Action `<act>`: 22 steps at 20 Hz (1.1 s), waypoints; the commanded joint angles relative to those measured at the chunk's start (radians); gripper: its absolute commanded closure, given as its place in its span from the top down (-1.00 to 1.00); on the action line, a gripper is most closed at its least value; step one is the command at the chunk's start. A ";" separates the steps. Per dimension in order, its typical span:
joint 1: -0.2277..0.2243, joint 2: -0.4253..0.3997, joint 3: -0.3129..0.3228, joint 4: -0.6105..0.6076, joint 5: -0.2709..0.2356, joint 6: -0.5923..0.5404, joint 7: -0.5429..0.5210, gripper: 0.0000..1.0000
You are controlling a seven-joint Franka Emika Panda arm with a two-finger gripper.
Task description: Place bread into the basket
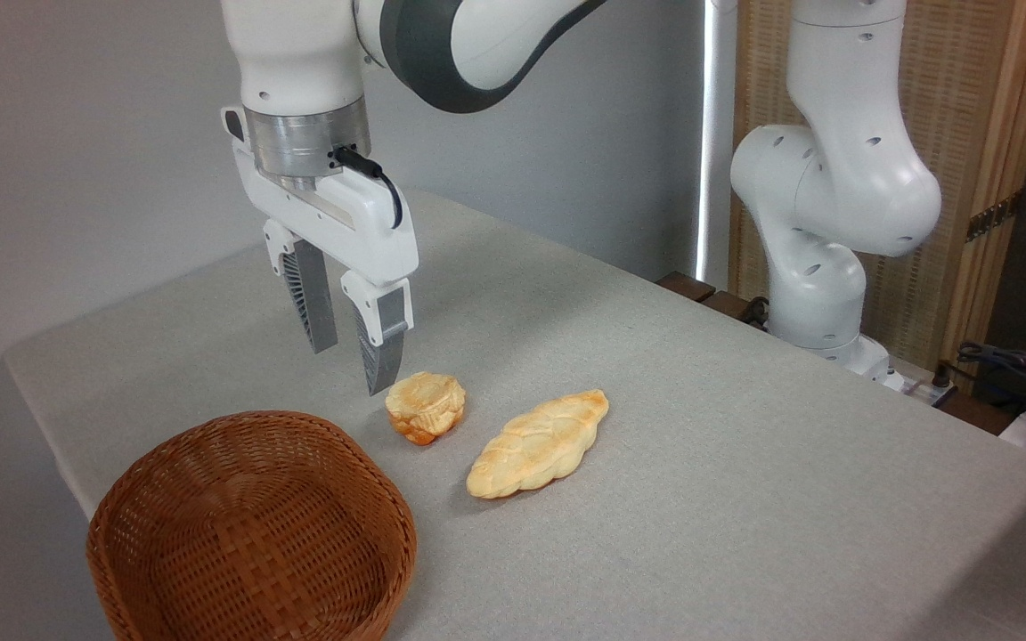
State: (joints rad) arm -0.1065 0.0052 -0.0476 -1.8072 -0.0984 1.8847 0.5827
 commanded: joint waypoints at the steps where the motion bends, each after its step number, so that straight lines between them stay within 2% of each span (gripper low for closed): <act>1: -0.002 0.001 0.006 0.000 0.012 -0.022 0.002 1.00; 12: -0.007 -0.011 -0.005 -0.050 0.013 0.002 0.005 1.00; 14: -0.013 -0.017 -0.006 -0.092 0.014 0.043 0.005 1.00; 17: -0.048 -0.051 -0.006 -0.179 0.014 0.108 0.006 1.00; 22: -0.053 -0.062 -0.008 -0.247 0.016 0.100 0.032 1.00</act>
State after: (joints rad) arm -0.1551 -0.0224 -0.0598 -1.9844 -0.0951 1.9664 0.5848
